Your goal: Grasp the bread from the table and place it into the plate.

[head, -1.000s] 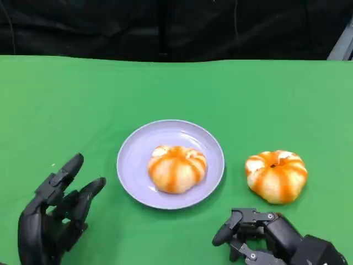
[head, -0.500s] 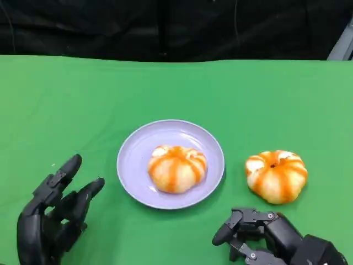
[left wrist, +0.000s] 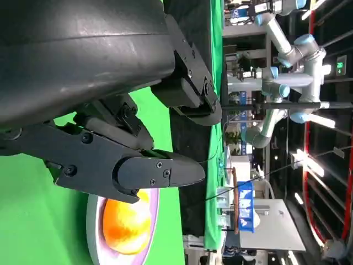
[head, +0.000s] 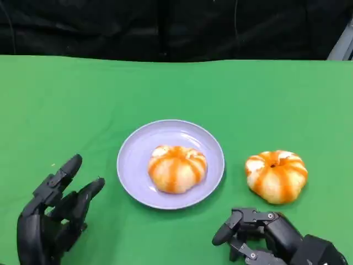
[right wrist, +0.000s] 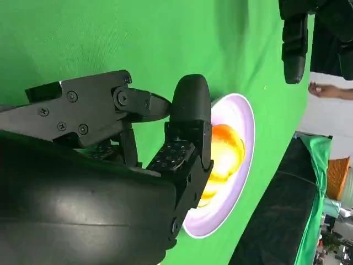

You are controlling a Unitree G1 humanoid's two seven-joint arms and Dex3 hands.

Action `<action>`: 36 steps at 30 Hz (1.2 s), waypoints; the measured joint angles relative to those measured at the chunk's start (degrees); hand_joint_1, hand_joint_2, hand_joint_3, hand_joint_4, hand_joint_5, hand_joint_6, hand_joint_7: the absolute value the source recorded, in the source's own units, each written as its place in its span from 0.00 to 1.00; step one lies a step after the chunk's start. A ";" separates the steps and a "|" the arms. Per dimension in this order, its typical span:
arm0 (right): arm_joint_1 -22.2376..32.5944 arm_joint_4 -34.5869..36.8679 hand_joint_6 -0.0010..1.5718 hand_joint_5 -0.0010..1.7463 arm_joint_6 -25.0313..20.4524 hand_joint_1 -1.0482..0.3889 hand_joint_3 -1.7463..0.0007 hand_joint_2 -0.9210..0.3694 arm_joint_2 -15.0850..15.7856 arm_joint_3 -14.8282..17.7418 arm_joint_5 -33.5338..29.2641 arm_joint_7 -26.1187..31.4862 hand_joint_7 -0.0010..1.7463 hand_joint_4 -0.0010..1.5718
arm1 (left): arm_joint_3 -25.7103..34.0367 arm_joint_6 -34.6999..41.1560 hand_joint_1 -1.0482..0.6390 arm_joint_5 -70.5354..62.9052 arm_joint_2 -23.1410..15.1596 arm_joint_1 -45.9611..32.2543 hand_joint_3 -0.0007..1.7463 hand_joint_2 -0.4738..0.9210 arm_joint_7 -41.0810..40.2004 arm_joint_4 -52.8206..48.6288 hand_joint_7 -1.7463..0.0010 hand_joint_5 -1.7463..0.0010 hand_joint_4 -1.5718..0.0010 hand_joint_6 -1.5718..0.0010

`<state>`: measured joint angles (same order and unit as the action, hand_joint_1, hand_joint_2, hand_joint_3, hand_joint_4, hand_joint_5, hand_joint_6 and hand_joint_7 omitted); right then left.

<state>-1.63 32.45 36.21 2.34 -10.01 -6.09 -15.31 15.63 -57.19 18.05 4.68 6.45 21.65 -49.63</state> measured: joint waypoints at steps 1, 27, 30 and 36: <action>0.00 0.00 0.51 0.85 0.00 0.63 0.73 0.00 0.00 0.00 0.00 0.00 0.54 0.43 | 0.00 0.00 0.38 -0.01 0.00 0.00 0.21 1.00 0.00 0.00 0.99 0.98 0.40 0.55; 0.00 0.03 0.51 0.86 0.01 0.65 0.73 0.00 -0.07 0.01 0.00 -0.02 0.55 0.42 | -2.09 -2.94 0.69 -13.39 -1.41 -1.73 0.52 0.83 -13.32 -1.93 0.48 0.24 0.40 0.33; 0.00 0.03 0.51 0.86 0.01 0.65 0.73 0.00 -0.07 0.01 0.00 -0.02 0.55 0.42 | -2.31 -3.45 0.69 -13.75 -1.67 -1.73 0.52 0.82 -13.90 -2.61 0.47 0.24 0.40 0.33; -0.01 0.03 0.51 0.86 0.01 0.64 0.73 0.00 -0.07 0.01 -0.02 -0.01 0.55 0.42 | -2.74 -4.14 0.69 -13.83 -1.73 -1.73 0.54 0.80 -14.39 -3.38 0.33 0.15 0.42 0.40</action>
<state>-1.64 32.48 36.22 2.27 -10.00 -6.11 -15.31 12.88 -61.33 4.23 2.95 4.73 7.25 -53.01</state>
